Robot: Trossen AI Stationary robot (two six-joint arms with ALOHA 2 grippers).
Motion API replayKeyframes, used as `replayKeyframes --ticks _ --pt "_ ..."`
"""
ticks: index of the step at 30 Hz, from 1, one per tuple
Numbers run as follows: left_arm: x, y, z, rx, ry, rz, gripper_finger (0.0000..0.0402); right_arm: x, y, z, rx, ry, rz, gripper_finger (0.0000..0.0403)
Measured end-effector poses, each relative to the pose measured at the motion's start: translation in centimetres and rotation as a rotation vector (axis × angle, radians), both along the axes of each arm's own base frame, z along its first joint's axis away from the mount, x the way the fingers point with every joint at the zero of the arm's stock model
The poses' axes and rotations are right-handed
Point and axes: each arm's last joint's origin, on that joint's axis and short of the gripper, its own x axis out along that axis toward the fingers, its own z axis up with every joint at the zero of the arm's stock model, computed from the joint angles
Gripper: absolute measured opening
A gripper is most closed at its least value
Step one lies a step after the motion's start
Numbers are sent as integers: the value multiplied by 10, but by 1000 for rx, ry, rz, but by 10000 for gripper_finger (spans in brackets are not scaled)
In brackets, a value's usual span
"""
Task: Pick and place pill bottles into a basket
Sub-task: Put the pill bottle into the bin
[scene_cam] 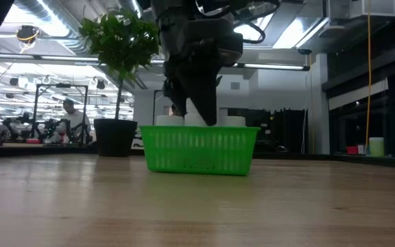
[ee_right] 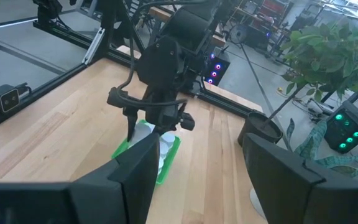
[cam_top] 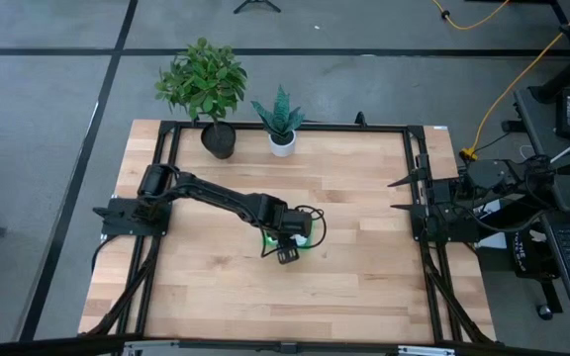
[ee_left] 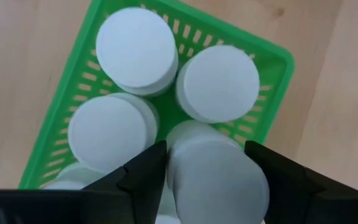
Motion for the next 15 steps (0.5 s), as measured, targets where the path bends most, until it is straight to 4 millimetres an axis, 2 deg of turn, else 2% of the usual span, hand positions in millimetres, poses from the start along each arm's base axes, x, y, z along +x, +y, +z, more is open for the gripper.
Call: replayKeyframes --ticks 10,15 --pt "0 1 0 -79 10 10 214 0 0 0 0 0 0 233" --pt "1 1 0 -79 7 13 235 0 0 0 0 0 0 233"
